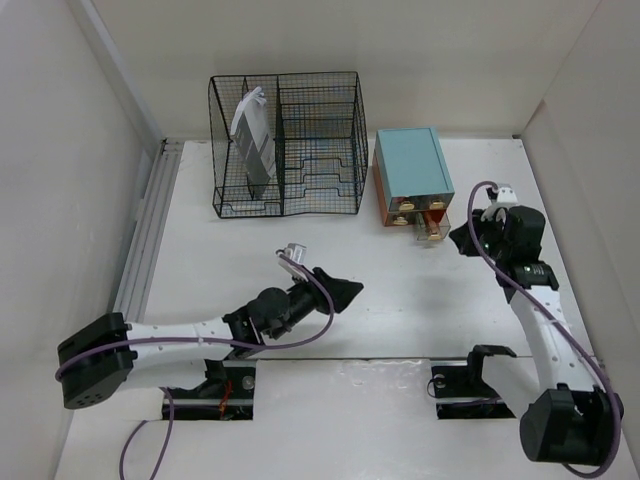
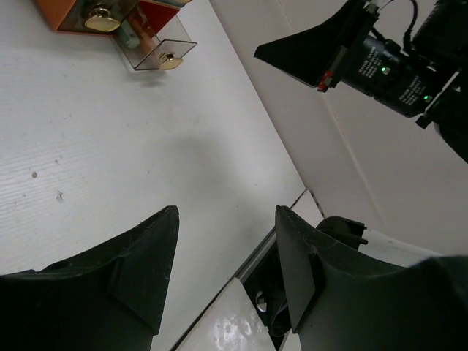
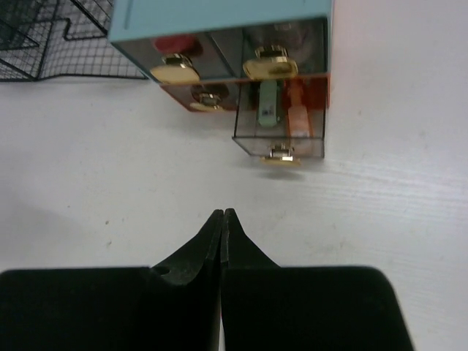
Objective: Organize the desk
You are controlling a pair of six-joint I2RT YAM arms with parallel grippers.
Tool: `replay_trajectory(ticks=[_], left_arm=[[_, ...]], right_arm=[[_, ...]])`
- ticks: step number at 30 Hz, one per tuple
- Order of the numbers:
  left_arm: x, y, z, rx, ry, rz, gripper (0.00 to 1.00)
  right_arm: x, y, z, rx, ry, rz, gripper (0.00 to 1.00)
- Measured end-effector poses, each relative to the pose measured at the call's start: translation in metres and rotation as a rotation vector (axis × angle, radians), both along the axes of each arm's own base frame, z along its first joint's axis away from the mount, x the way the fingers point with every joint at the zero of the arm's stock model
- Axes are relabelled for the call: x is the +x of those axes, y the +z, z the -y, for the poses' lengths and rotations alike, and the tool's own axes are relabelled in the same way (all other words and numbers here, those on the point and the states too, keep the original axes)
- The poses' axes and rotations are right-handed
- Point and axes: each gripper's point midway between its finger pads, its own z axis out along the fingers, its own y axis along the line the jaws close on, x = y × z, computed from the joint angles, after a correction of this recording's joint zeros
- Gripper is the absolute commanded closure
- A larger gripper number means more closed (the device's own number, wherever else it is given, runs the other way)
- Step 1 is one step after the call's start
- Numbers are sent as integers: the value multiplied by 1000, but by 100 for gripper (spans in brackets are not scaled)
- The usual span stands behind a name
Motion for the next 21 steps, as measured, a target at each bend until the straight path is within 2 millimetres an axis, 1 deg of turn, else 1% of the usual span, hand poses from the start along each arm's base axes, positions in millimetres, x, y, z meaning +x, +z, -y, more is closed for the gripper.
replay_trajectory(ticks=[4, 11, 15, 17, 21], left_arm=[[-2, -2, -4, -4, -2, 0, 48], [-6, 1, -13, -38, -1, -9, 48], [-9, -2, -18, -56, 3, -23, 48], [-9, -2, -19, -63, 6, -29, 48], [-9, -4, -20, -68, 8, -41, 48]], right_arm=[[0, -29, 8, 61, -46, -103, 100], [15, -75, 25, 184, -108, -239, 100], [24, -102, 35, 261, -139, -316, 100], [27, -110, 35, 291, -143, -336, 100], [37, -117, 31, 342, -132, -340, 100]])
